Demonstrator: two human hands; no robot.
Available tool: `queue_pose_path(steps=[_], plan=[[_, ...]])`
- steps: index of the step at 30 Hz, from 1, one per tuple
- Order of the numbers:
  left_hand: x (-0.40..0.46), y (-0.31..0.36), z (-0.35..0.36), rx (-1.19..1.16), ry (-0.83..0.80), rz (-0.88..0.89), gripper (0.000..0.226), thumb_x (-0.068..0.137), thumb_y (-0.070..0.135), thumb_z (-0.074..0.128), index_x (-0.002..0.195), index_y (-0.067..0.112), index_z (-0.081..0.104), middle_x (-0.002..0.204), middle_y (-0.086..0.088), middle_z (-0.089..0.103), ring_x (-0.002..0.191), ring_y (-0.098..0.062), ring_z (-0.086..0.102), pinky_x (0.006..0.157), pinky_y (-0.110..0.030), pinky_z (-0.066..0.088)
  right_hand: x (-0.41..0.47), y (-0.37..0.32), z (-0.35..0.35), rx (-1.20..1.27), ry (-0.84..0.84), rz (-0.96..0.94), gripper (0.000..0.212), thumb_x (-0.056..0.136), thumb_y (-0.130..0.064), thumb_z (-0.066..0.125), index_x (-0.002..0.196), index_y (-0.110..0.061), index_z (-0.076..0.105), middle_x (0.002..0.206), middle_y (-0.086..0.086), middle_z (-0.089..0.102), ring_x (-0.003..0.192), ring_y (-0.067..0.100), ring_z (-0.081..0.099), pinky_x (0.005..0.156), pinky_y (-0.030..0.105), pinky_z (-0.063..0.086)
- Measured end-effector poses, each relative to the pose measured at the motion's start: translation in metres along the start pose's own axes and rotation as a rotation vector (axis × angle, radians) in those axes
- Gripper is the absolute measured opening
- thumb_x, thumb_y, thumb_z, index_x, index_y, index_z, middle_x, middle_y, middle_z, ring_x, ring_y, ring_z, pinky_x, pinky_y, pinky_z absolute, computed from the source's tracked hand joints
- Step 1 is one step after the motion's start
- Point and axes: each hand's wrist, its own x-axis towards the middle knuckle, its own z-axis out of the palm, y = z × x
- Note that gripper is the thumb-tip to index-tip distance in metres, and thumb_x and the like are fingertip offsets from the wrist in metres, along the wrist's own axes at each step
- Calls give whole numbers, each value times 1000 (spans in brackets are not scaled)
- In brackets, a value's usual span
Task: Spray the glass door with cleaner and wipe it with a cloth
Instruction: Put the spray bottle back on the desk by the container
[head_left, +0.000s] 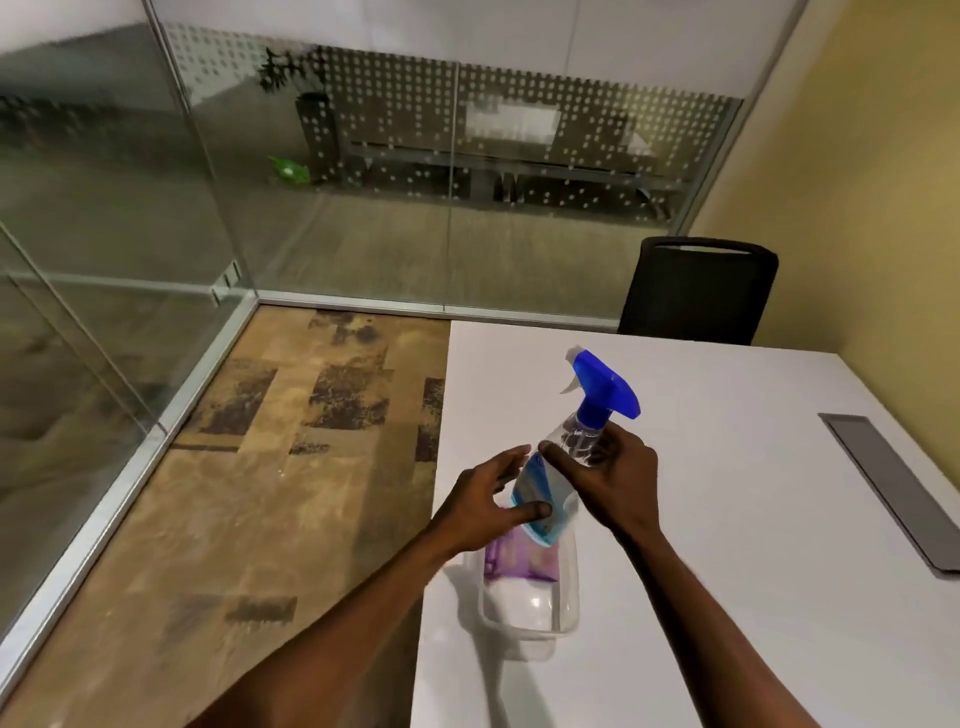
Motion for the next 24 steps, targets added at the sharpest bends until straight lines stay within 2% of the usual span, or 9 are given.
queue_pose_path(steps=[3, 5, 7, 9, 11, 15, 18, 21, 24], plan=[[19, 12, 36, 35, -3, -43, 93, 69, 51, 87, 149, 43, 39, 152, 10, 52, 140, -13, 51, 117, -43, 45, 18, 22, -19, 8, 3, -6, 37, 73, -38, 90, 99, -19, 74, 86, -7, 76, 78, 4, 70, 76, 25, 57], [29, 19, 59, 72, -6, -55, 98, 69, 50, 88, 151, 40, 36, 153, 11, 51, 138, -12, 51, 118, -40, 44, 25, 39, -27, 12, 8, -6, 35, 71, -36, 92, 96, -21, 74, 81, -11, 72, 75, -1, 69, 72, 24, 56], [38, 28, 81, 100, -3, -70, 98, 70, 43, 89, 152, 31, 37, 152, 9, 52, 132, -10, 52, 115, -30, 44, 31, 57, -35, 13, 23, 10, 35, 70, -34, 93, 95, -18, 74, 78, -10, 71, 73, 6, 70, 70, 23, 53], [46, 32, 101, 119, -4, -86, 88, 70, 33, 91, 145, 25, 45, 145, 7, 58, 121, -7, 55, 102, -17, 44, 33, 72, -41, -1, 34, 22, 38, 69, -32, 93, 97, -15, 73, 76, -8, 69, 71, 14, 69, 67, 19, 48], [53, 30, 119, 143, 2, -109, 84, 68, 28, 93, 139, 22, 50, 138, 5, 63, 117, -7, 57, 93, -12, 43, 35, 88, -47, -10, 19, 17, 41, 69, -31, 93, 99, -14, 71, 76, -7, 68, 71, 15, 67, 65, 14, 44], [60, 25, 143, 183, 12, -162, 82, 69, 23, 92, 139, 19, 50, 138, 1, 64, 119, -12, 59, 105, -29, 50, 34, 116, -53, -3, -18, 28, 37, 72, -30, 91, 99, -15, 72, 77, -1, 71, 71, 18, 67, 66, 22, 48], [63, 20, 153, 230, -8, -205, 83, 71, 23, 91, 142, 19, 48, 139, 0, 64, 118, -13, 60, 105, -30, 50, 30, 135, -49, 18, -26, 66, 34, 74, -32, 90, 97, -17, 72, 82, 2, 74, 74, 20, 68, 70, 33, 53], [62, 11, 161, 255, -35, -245, 101, 70, 27, 91, 154, 21, 35, 151, 3, 54, 137, -19, 53, 111, -29, 45, 24, 157, -41, 17, -33, 105, 34, 75, -35, 90, 94, -15, 71, 77, -2, 67, 72, 21, 65, 69, 32, 50], [56, 3, 163, 289, -28, -298, 100, 75, 29, 89, 156, 23, 31, 157, 2, 47, 142, -21, 48, 112, -29, 40, 19, 178, -30, -3, -55, 126, 40, 74, -39, 91, 95, -13, 70, 77, -4, 63, 71, 20, 62, 68, 30, 46]])
